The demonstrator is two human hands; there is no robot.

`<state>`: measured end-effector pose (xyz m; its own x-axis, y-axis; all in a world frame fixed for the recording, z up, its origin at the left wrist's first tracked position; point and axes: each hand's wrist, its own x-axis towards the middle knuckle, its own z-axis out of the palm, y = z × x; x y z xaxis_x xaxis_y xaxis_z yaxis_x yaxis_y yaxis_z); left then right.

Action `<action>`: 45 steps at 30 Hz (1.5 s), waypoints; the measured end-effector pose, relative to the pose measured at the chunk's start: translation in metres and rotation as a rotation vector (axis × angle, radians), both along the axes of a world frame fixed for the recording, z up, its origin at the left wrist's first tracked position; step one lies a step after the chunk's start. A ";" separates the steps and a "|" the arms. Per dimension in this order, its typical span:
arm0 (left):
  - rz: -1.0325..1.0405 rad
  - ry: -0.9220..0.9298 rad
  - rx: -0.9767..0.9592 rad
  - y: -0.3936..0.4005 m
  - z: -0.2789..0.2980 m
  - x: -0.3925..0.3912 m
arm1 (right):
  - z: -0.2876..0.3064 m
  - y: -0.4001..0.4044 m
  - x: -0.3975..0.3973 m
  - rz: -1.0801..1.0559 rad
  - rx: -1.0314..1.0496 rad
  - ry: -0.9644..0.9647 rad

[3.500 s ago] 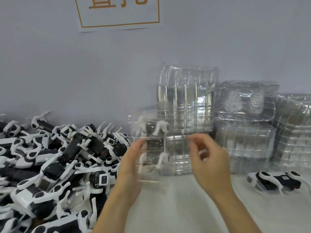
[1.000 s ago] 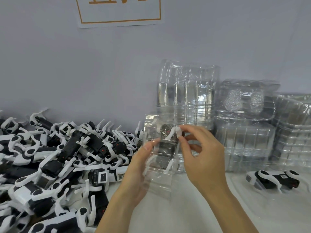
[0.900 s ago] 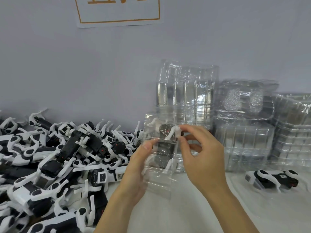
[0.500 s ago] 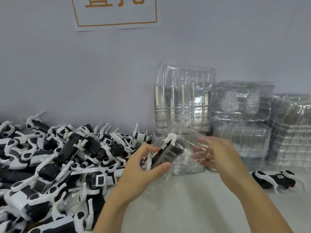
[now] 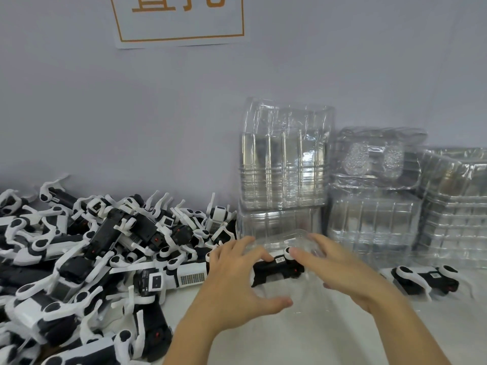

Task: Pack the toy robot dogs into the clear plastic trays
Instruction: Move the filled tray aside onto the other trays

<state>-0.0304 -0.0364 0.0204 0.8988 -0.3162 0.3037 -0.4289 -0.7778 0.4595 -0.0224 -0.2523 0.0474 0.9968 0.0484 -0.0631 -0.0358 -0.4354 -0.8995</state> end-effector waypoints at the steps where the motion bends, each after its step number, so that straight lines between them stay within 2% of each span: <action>1: 0.012 -0.025 0.033 0.000 -0.002 0.001 | -0.004 0.000 0.001 0.005 -0.004 0.000; 6: 0.027 -0.072 0.116 0.000 -0.010 0.004 | -0.019 -0.003 0.007 -0.005 0.047 0.032; 11: -0.005 0.046 0.084 -0.002 -0.017 0.006 | -0.029 -0.004 0.011 -0.056 0.098 -0.011; 14: 0.001 0.095 -0.143 0.000 -0.017 0.007 | -0.034 -0.003 0.013 -0.079 0.146 -0.035; 18: 0.236 0.079 -0.463 0.005 -0.019 0.015 | -0.039 -0.005 0.015 -0.062 0.196 -0.033; 20: 0.376 0.180 -0.560 0.007 -0.018 0.017 | -0.040 -0.007 0.015 -0.057 0.216 -0.027; 24: 0.519 0.467 -0.574 0.011 -0.014 0.018 | -0.043 -0.010 0.017 -0.038 0.248 -0.019; 28: 0.503 0.613 -0.594 0.011 -0.010 0.013 | -0.045 -0.011 0.018 -0.043 0.254 0.007; 31: 0.457 0.527 -0.692 0.010 -0.014 0.013 | -0.046 -0.015 0.015 -0.040 0.265 0.034; 36: 0.399 0.472 -0.947 0.004 -0.017 0.015 | -0.051 -0.027 0.010 -0.109 0.338 0.026; 42: 0.306 0.646 -1.386 -0.014 -0.012 0.008 | -0.052 -0.030 0.005 -0.159 0.377 -0.016; 45: 0.274 0.677 -1.386 -0.018 -0.012 0.004 | -0.047 -0.028 0.000 -0.168 0.398 -0.031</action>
